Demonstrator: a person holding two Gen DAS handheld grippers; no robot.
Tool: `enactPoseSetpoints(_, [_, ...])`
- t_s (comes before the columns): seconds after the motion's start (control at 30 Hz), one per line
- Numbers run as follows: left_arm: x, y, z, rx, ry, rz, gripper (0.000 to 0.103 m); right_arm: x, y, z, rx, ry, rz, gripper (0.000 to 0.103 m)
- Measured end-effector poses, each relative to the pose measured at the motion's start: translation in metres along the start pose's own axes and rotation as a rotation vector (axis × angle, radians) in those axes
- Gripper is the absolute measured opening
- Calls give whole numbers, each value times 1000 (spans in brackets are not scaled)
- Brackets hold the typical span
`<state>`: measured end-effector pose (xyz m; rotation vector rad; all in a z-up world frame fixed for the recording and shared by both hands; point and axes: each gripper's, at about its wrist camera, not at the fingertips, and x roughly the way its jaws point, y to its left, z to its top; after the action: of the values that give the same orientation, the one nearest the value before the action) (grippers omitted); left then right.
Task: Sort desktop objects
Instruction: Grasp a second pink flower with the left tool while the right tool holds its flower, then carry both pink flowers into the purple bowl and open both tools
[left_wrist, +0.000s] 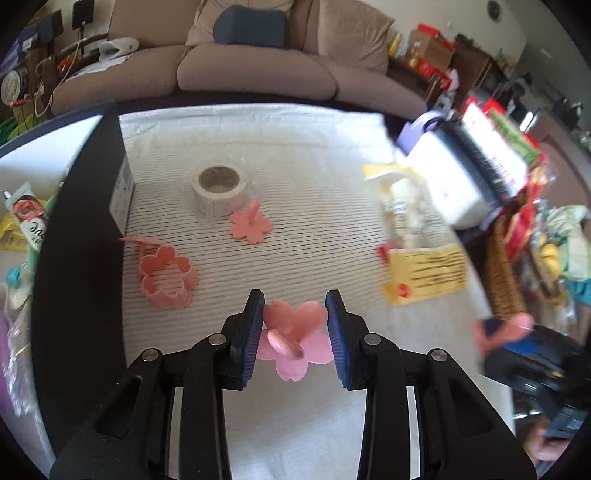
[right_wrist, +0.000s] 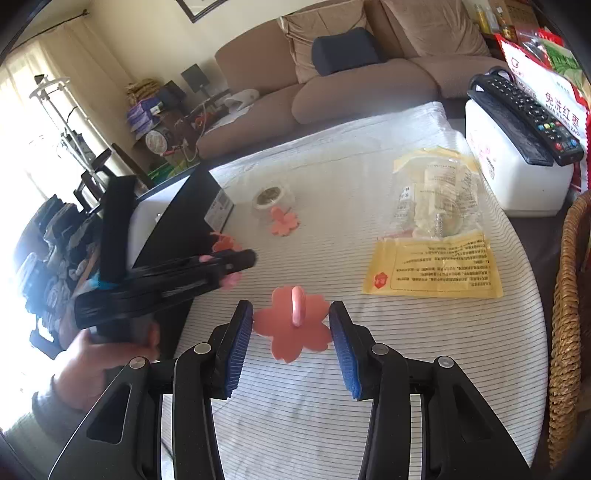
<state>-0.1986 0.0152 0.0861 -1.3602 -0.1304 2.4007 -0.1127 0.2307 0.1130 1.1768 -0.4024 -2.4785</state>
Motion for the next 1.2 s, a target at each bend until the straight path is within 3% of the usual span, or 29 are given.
enactPoseSetpoints(0.17, [-72,-2,-10,6,-29,-49,32,-6,29,5,-60,-11,43,44])
enactPoseSetpoints(0.3, [-119,14,-11,13,-40,-24,32,-19,60,8,-60,-44,132,44])
enactPoseSetpoints(0.5, [-180,68,-15,-35,-79,13,32,-18,147,28,-192,-19,115,44])
enactPoseSetpoints(0.67, [-209,129,-23,-101,-97,73,32,8,228,43,-278,16,145,44])
enactPoseSetpoints(0.9, [-222,212,-28,-153,-63,180,32,88,297,52,-290,123,203,44])
enactPoseSetpoints(1.2, [-168,283,-37,-200,60,273,32,217,334,44,-299,338,167,44])
